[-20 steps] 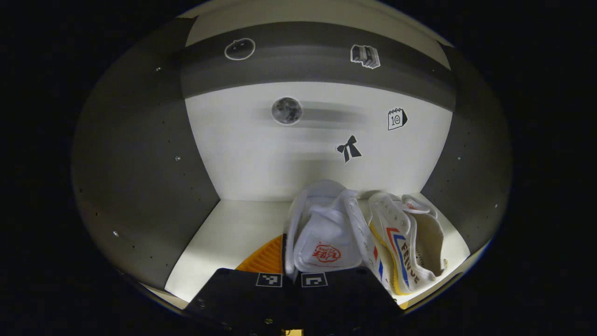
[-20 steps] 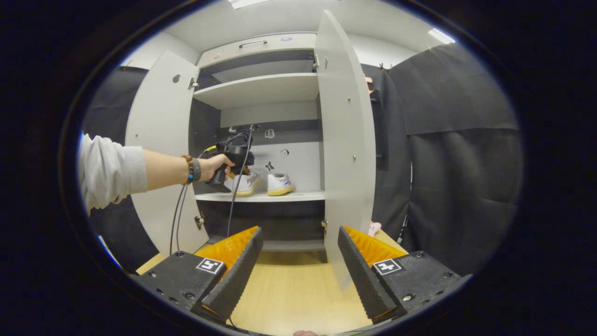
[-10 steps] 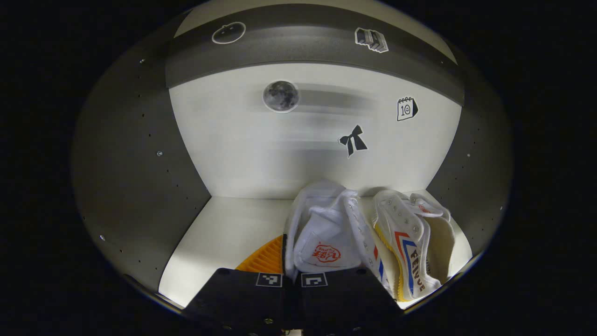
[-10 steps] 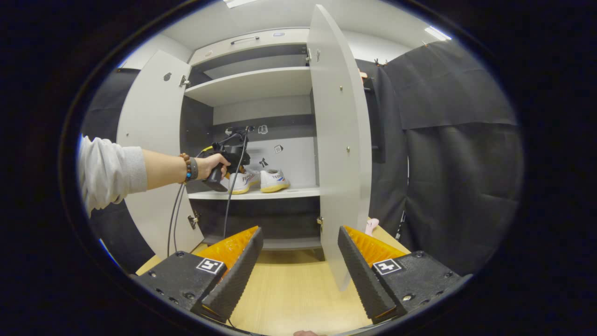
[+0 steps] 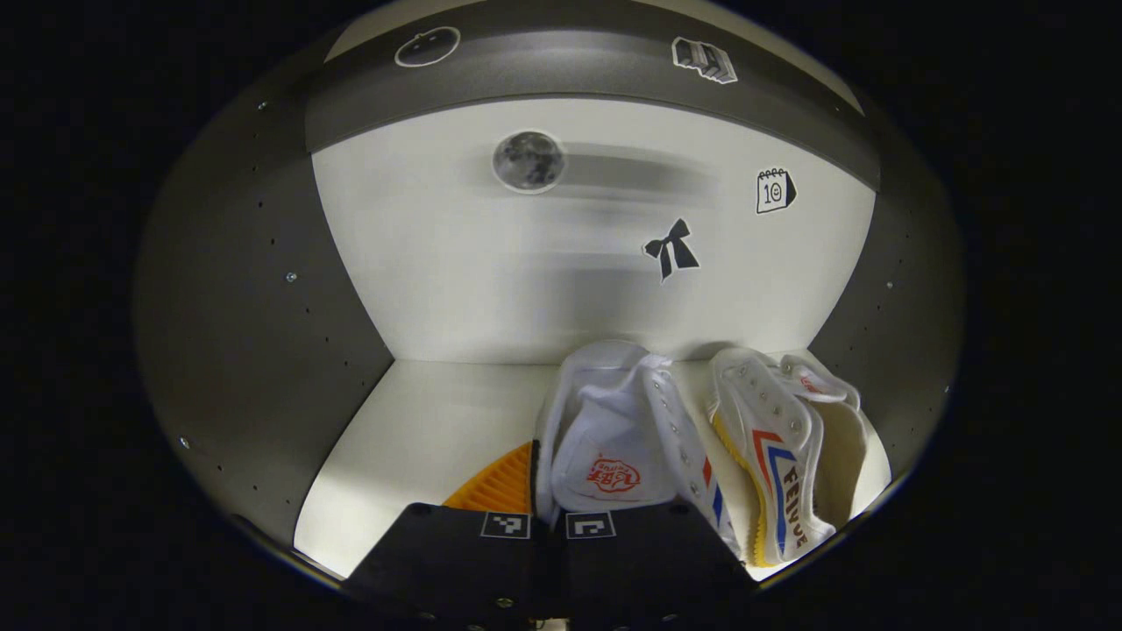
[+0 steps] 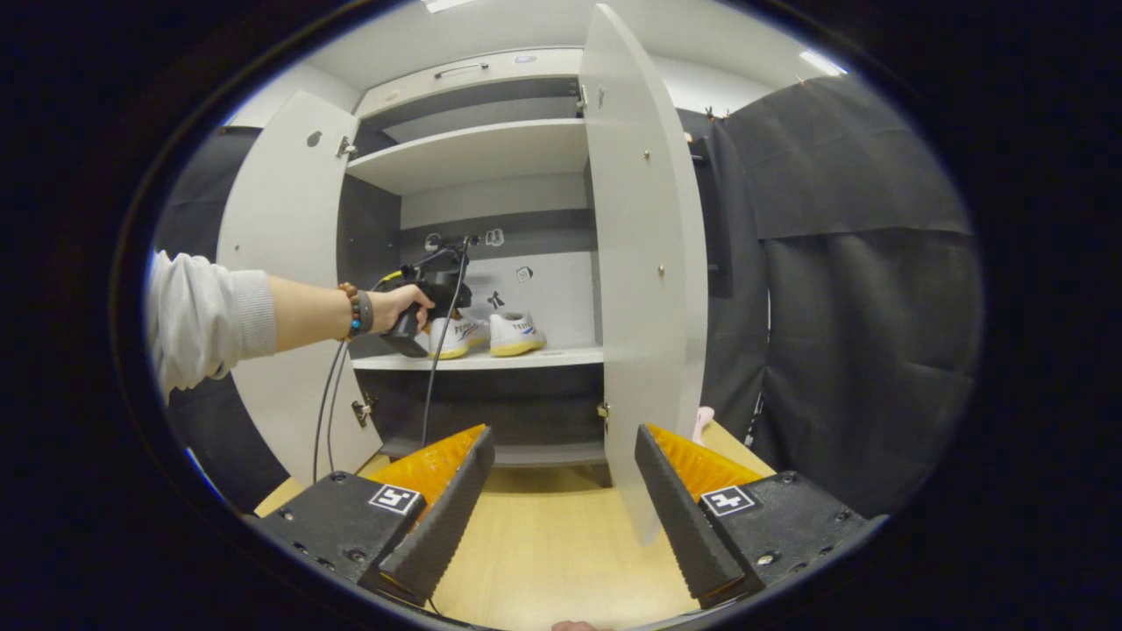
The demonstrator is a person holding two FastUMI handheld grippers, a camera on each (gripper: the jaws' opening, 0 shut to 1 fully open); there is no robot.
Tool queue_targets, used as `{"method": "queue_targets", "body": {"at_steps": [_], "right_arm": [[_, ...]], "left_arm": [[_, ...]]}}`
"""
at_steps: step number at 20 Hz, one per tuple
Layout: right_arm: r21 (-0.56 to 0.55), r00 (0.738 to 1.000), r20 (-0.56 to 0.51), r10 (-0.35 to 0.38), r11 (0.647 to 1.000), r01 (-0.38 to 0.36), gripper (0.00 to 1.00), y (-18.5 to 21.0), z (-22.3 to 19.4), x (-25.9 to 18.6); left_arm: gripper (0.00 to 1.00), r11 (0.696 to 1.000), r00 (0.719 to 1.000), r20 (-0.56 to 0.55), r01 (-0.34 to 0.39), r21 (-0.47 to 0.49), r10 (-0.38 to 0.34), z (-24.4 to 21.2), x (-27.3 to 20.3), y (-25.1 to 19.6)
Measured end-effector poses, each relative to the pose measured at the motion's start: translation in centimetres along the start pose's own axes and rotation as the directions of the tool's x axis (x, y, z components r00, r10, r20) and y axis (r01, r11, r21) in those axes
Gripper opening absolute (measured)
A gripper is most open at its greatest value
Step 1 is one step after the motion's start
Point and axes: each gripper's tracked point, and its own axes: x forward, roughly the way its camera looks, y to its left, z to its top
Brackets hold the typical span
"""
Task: Grab one shoe with the right hand and put it into the shoe cabinet, grab the other shoe with the left hand and put it into the shoe cabinet; then close the right door with the right hand and the left door with the left hand.
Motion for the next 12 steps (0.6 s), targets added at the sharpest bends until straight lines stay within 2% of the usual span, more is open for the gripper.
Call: {"method": "queue_targets", "body": {"at_steps": [8, 9, 10, 12], "right_arm": [[0.006, 1.000, -0.008, -0.006, 1.000, 0.007, 1.00, -0.35, -0.33, 0.27], [0.009, 1.000, -0.006, -0.006, 1.000, 0.006, 1.00, -0.31, -0.22, 0.26], [0.013, 1.000, -0.007, -0.003, 1.000, 0.003, 1.00, -0.27, -0.19, 0.34], [0.014, 1.000, -0.005, 0.003, 1.000, -0.003, 1.00, -0.12, -0.16, 0.40]], "left_arm": [[0.01, 1.000, 0.999, -0.046, 0.009, -0.028, -0.011, -0.77, 0.79, 0.04], [0.12, 1.000, 0.999, -0.048, 0.009, -0.027, -0.011, -0.77, 0.46, 0.04], [0.02, 1.000, 0.999, -0.035, 0.013, -0.019, -0.014, -0.67, 0.72, -0.06], [0.10, 1.000, 1.000, -0.016, 0.016, 0.000, -0.016, -0.56, 0.77, -0.19]]}}
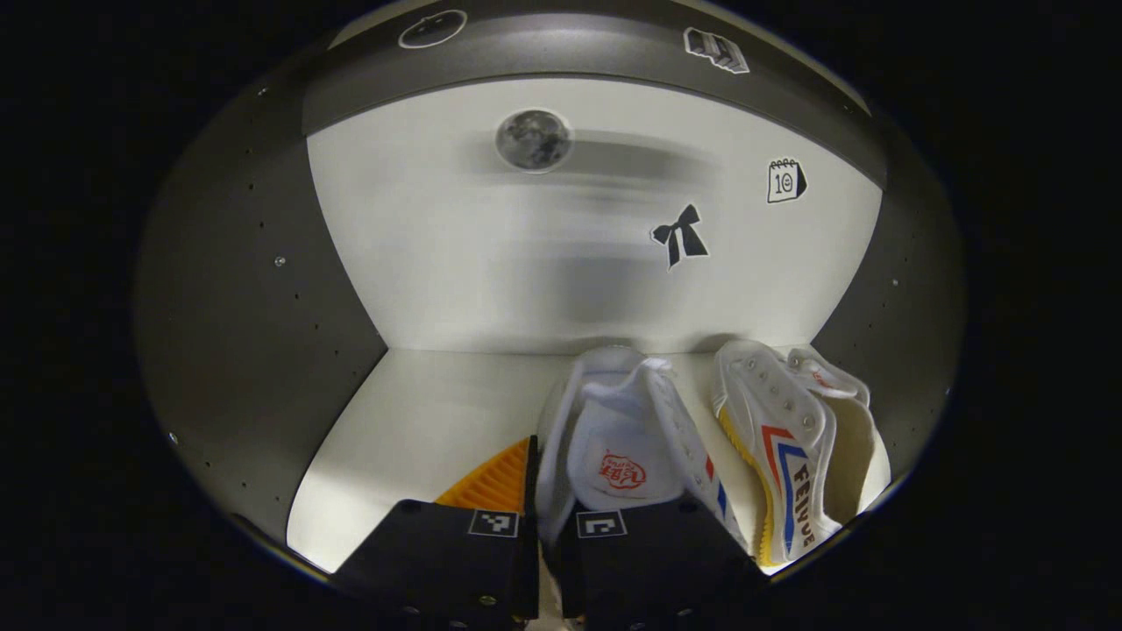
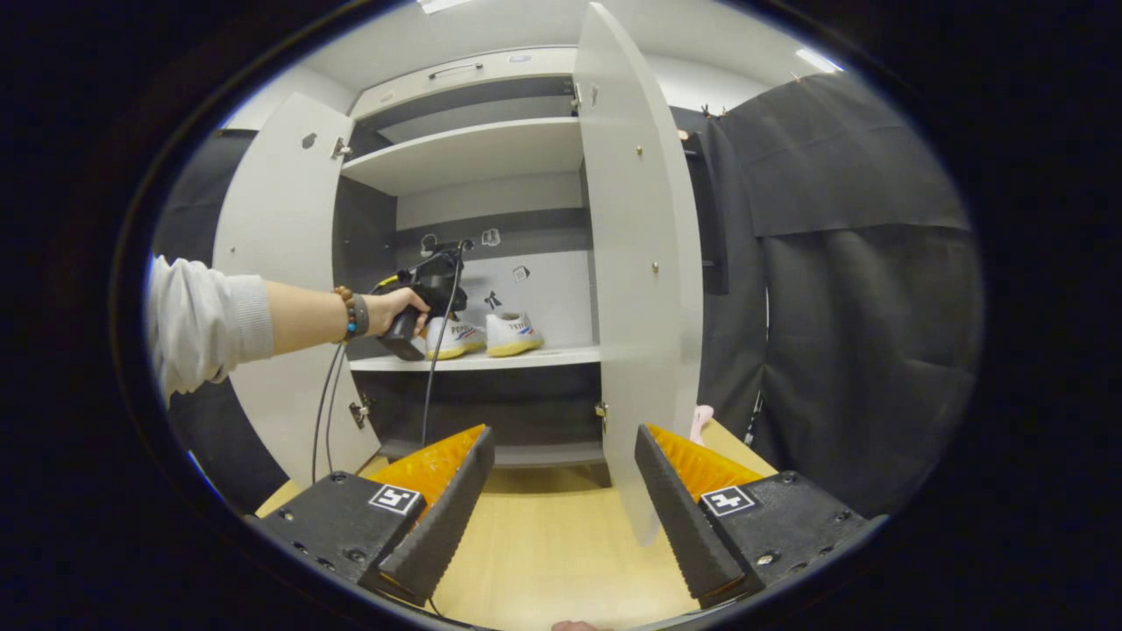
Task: Grab one shoe with the right hand and put it into the shoe cabinet, grab the other shoe with the left hand and put it into the shoe cabinet; then close the right door with the right hand and the left door with the left hand.
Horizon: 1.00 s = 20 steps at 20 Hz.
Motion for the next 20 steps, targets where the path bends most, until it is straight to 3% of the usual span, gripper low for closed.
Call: {"method": "queue_targets", "body": {"at_steps": [5, 6, 7, 8, 9, 11, 12, 14, 15, 17, 18, 20], "right_arm": [[-0.011, 1.000, -0.001, 0.004, 1.000, -0.004, 1.00, 0.1, 0.2, 0.0], [-0.011, 1.000, 0.001, 0.005, 1.000, -0.005, 1.00, 0.1, 0.3, -0.1], [-0.010, 1.000, 0.004, 0.007, 1.000, -0.007, 1.00, 0.1, 0.4, -0.1], [-0.009, 1.000, 0.005, 0.010, 1.000, -0.010, 1.00, 0.1, 0.5, -0.1], [-0.008, 1.000, 0.010, 0.014, 1.000, -0.014, 1.00, 0.2, 0.7, -0.2], [-0.011, 1.000, 0.016, 0.023, 1.000, -0.023, 1.00, 0.6, 1.0, -0.2], [-0.013, 0.999, 0.017, 0.028, 1.000, -0.028, 1.00, 0.7, 1.0, -0.2], [-0.016, 0.999, 0.019, 0.042, 0.999, -0.042, 1.00, 1.2, 1.1, -0.3], [-0.019, 0.999, 0.021, 0.048, 0.999, -0.047, 1.00, 1.4, 1.2, -0.4], [-0.025, 0.998, 0.027, 0.059, 0.998, -0.058, 1.00, 1.6, 1.5, -0.6], [-0.026, 0.997, 0.032, 0.063, 0.998, -0.062, 1.00, 1.8, 1.7, -0.8], [-0.029, 0.996, 0.045, 0.073, 0.997, -0.072, 1.00, 2.1, 2.1, -1.2]], "left_arm": [[0.28, 0.999, 0.999, 0.015, 0.032, -0.029, -0.031, 0.0, -0.4, -0.4], [0.41, 0.998, 0.999, 0.015, 0.047, -0.049, -0.046, -0.1, -0.6, -0.5], [0.46, 0.997, 0.999, 0.019, 0.041, -0.062, -0.040, -0.1, -0.9, -0.1], [0.33, 0.997, 0.999, 0.020, 0.042, -0.071, -0.041, -0.2, -1.1, 0.1], [0.47, 0.996, 0.999, 0.020, 0.048, -0.076, -0.047, -0.2, -1.5, 0.2], [0.41, 0.994, 0.997, 0.024, 0.068, -0.086, -0.066, -0.1, -2.3, 0.2], [0.64, 0.993, 0.997, 0.032, 0.080, -0.087, -0.077, 0.0, -2.7, 0.1], [0.64, 0.992, 0.995, 0.038, 0.094, -0.081, -0.091, 0.2, -3.8, -0.1], [0.53, 0.993, 0.994, 0.048, 0.098, -0.072, -0.095, 0.3, -4.4, -0.2], [0.53, 0.993, 0.993, 0.060, 0.104, -0.048, -0.101, 0.4, -5.7, -0.3], [0.64, 0.994, 0.993, 0.065, 0.102, -0.036, -0.100, 0.4, -6.4, -0.2], [0.64, 0.995, 0.990, 0.098, 0.099, -0.011, -0.098, 0.6, -8.4, 0.1]]}}
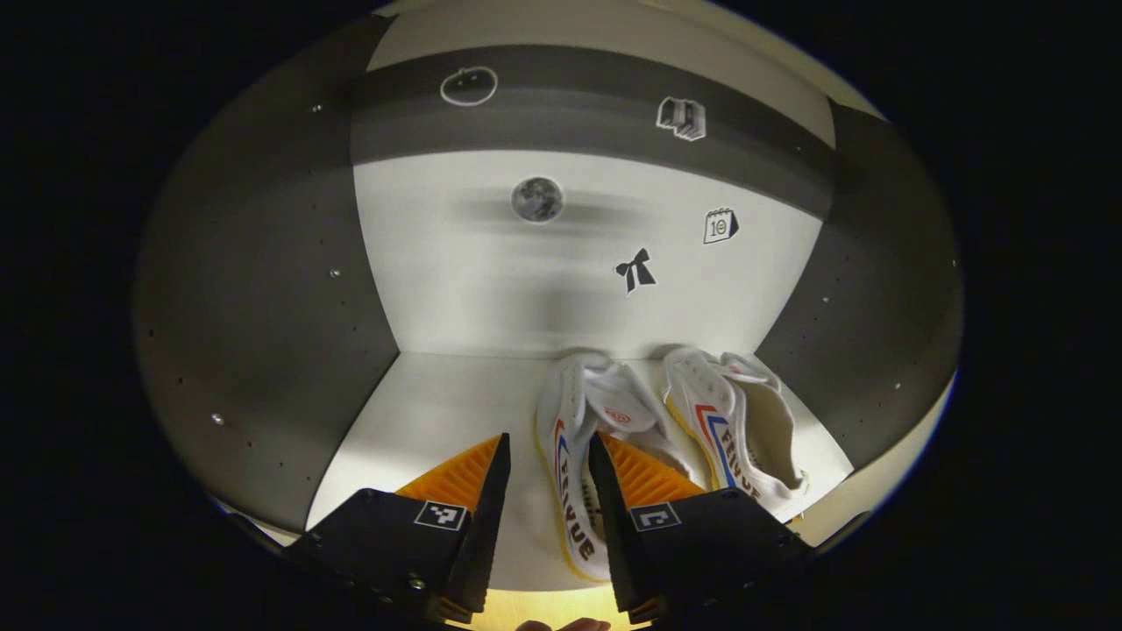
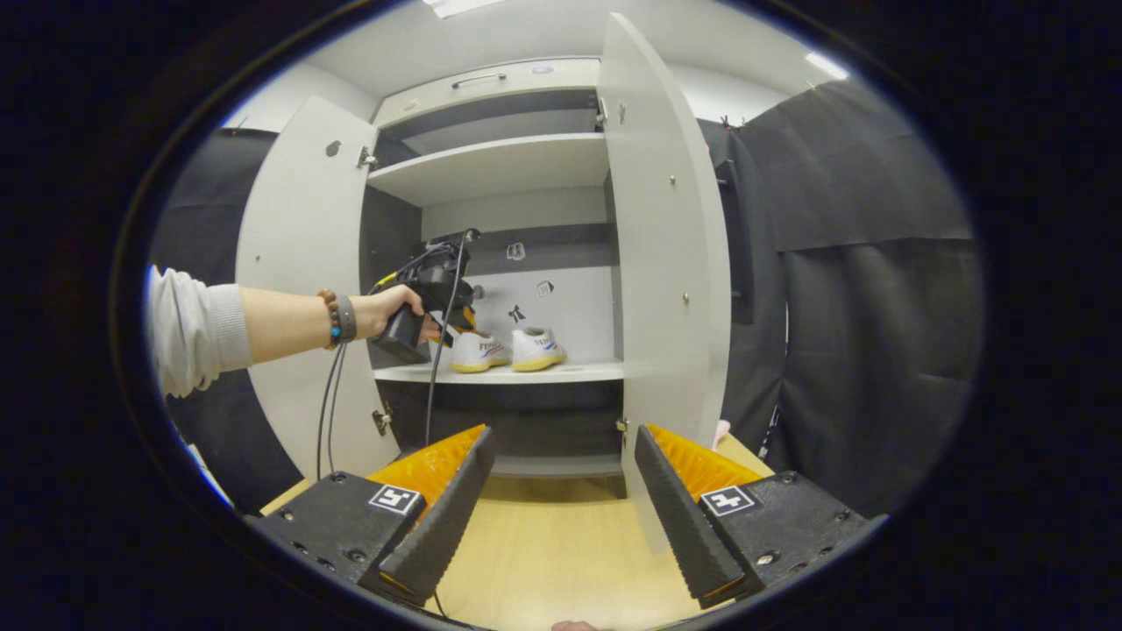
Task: Grab one shoe with the right hand and put it into the shoe cabinet, grab the other shoe with the left hand and put it into the shoe cabinet; then close the right door with the right hand and the left door with the left hand.
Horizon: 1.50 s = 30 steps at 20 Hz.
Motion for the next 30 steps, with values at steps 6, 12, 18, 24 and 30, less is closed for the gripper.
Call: {"method": "queue_targets", "body": {"at_steps": [6, 12, 18, 24, 30], "right_arm": [[-0.002, 0.999, 0.040, 0.031, 1.000, -0.031, 1.00, 0.6, 1.1, -1.4], [-0.027, 0.996, 0.070, 0.050, 0.998, -0.049, 1.00, 1.1, 1.6, -3.3], [-0.031, 0.994, 0.084, 0.072, 0.997, -0.069, 1.00, 1.3, 1.5, -5.0], [-0.033, 0.997, 0.024, 0.080, 0.996, -0.079, 1.00, 1.2, -1.8, -6.1], [-0.047, 0.995, 0.047, 0.088, 0.995, -0.086, 1.00, 2.0, -1.5, -7.1]], "left_arm": [[0.48, 0.995, 0.973, 0.206, 0.103, 0.014, -0.104, 0.2, -11.2, -1.6], [0.48, 0.982, 0.889, 0.432, 0.088, 0.167, -0.153, -5.5, -23.9, -3.3], [0.67, 0.988, 0.802, 0.587, 0.021, 0.152, -0.107, -13.7, -34.3, -4.6], [0.70, 0.997, 0.789, 0.611, 0.026, 0.067, -0.061, -21.9, -37.1, -5.0], [0.85, 0.998, 0.793, 0.606, 0.058, 0.026, -0.062, -25.2, -37.5, -5.3]]}}
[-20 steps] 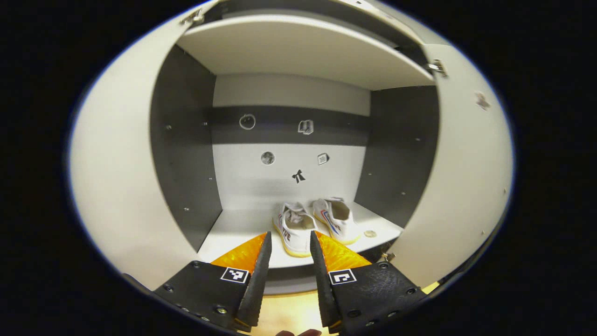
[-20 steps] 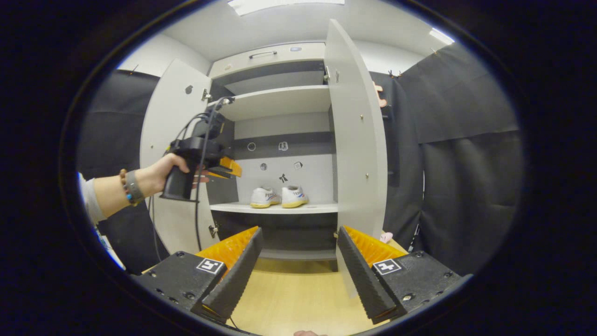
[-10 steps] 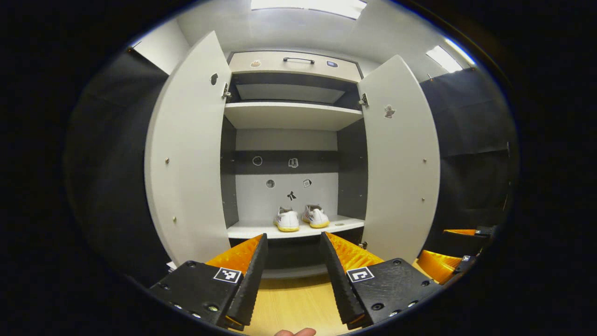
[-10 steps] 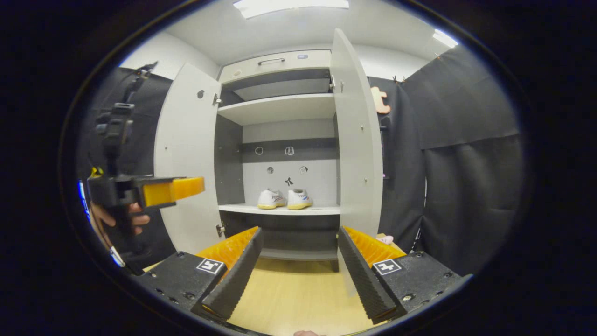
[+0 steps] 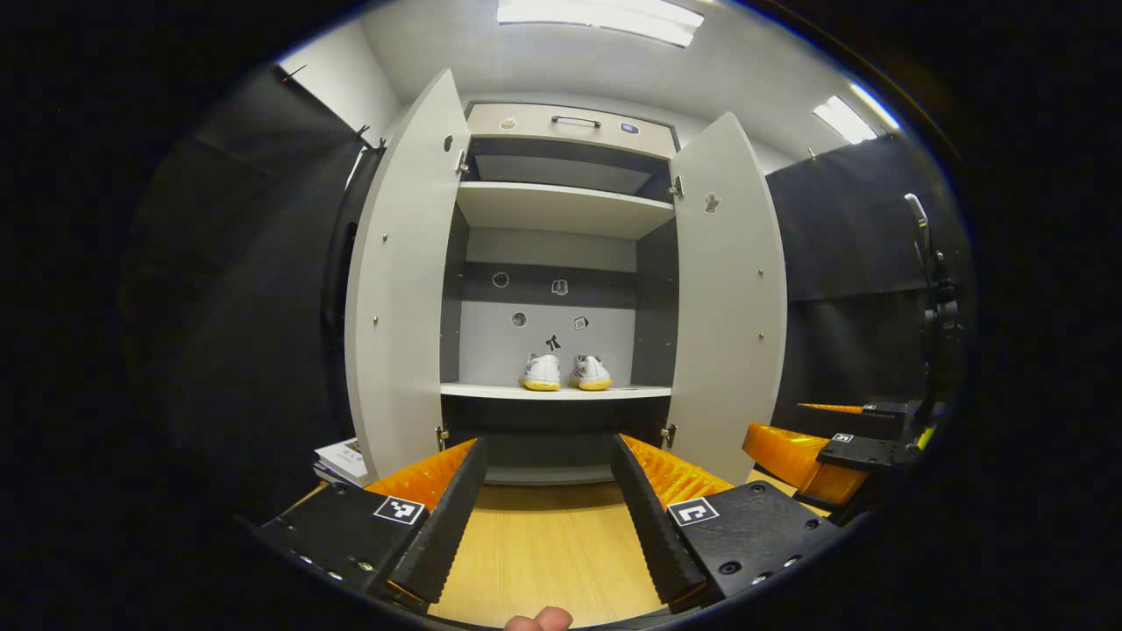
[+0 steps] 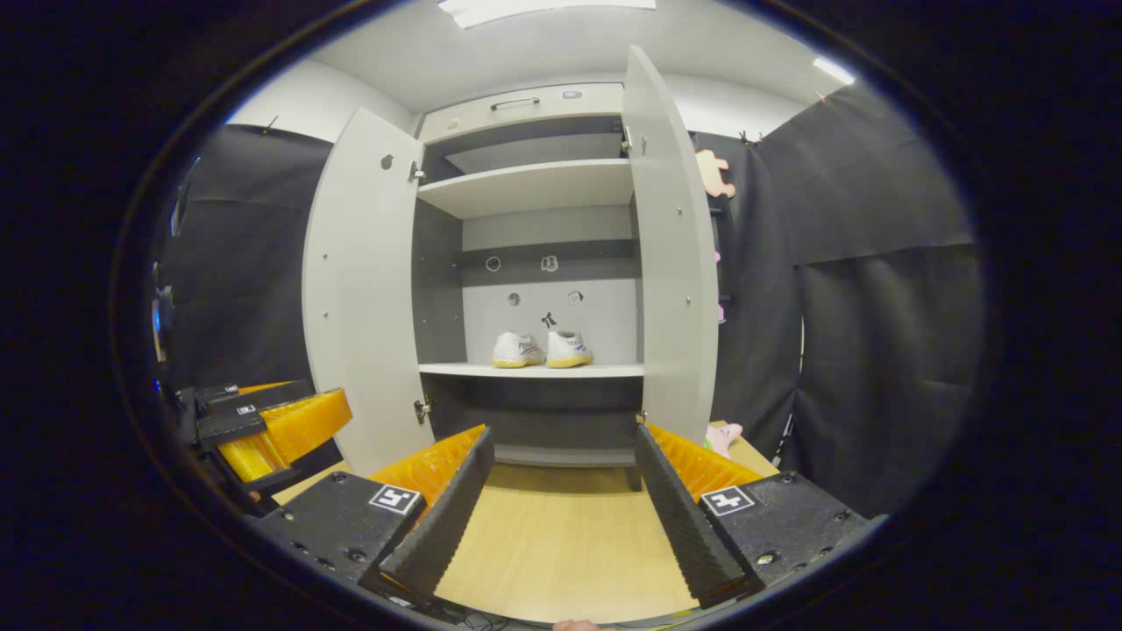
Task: Grab one shoe with the right hand and put it into the shoe cabinet, grab the other shoe with the left hand and put it into the shoe cabinet; then close the right door with the right hand and the left door with the left hand.
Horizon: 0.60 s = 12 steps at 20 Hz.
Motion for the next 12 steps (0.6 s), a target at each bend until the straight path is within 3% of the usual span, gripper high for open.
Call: {"method": "queue_targets", "body": {"at_steps": [5, 12], "right_arm": [[-0.023, 0.999, 0.033, 0.002, 1.000, -0.002, 1.00, 0.6, 1.0, -0.5], [-0.016, 0.999, 0.050, -0.009, 1.000, 0.010, 1.00, 0.1, 1.7, -1.5]], "left_arm": [[0.89, 0.999, 0.999, 0.007, -0.046, 0.004, 0.046, 0.1, -0.4, 1.5], [0.91, 0.999, 0.999, 0.017, -0.029, 0.047, 0.028, -0.1, -0.5, 0.7]]}}
